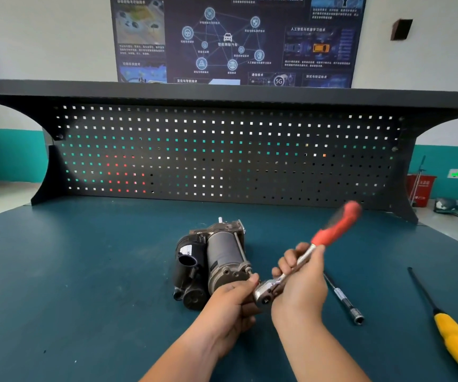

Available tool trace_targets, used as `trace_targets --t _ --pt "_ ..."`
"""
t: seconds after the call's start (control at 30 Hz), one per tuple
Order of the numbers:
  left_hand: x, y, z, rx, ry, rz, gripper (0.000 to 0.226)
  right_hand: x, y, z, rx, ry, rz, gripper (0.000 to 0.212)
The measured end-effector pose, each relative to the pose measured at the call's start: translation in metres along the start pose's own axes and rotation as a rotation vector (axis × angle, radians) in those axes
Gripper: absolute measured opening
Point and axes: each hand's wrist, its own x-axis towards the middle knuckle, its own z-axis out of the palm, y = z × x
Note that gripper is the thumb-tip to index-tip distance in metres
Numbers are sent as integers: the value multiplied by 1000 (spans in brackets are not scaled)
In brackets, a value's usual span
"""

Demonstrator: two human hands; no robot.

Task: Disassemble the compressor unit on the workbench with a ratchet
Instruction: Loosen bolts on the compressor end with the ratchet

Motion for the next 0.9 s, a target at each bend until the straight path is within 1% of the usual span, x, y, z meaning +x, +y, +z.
trace_targets --t 0.07,0.1,0.17,0.2,0.27,0.3,0.4,0.47,0.5,0.53,0.57,0.63,0.67,0.73,0.77,0.83,0.9 --pt "1 0 1 15 5 3 40 7 -3 -3 131 123 107 38" --pt "1 0 2 21 7 -2 39 8 -3 -4 157 148 129 38" --pt "1 1 1 29 6 -25 33 9 -1 -4 140 135 113 37" --pt "0 2 1 30 6 -43 28 9 0 -3 97 97 78 37" --pt "-1 4 -1 29 13 -81 21 6 4 0 -40 -27 -39 36" --pt "0 4 -2 31 15 -93 21 4 5 1 -124 -112 -115 35" --pt "-2 5 -2 35 6 -97 23 -4 8 0 -348 -463 -316 31" --pt "-1 3 -3 44 -6 -80 21 -9 10 -2 -560 -691 -448 28" --pt "-2 3 -3 49 -21 -61 15 -11 12 -2 -674 -766 -529 27" --pt "-3 4 -3 40 -44 -41 9 -13 13 -2 -777 -805 -604 25" --pt "-4 4 -3 21 -67 -25 10 -14 14 -1 -852 -814 -660 24" --pt "-3 3 -4 2 -79 -17 22 -16 15 0 -875 -780 -678 26" --pt "-3 3 -4 6 -68 -15 24 -17 16 1 -816 -741 -635 29" --pt "-3 3 -3 17 -36 -11 15 -17 17 3 -616 -615 -485 36" --pt "-2 2 -3 15 -22 -13 14 -17 16 3 -506 -534 -407 36" --pt "-1 2 -2 -2 -10 -13 22 -16 12 3 -301 -370 -258 35" --pt "-2 3 -1 -14 -12 -20 24 -11 6 4 -157 -199 -125 33"
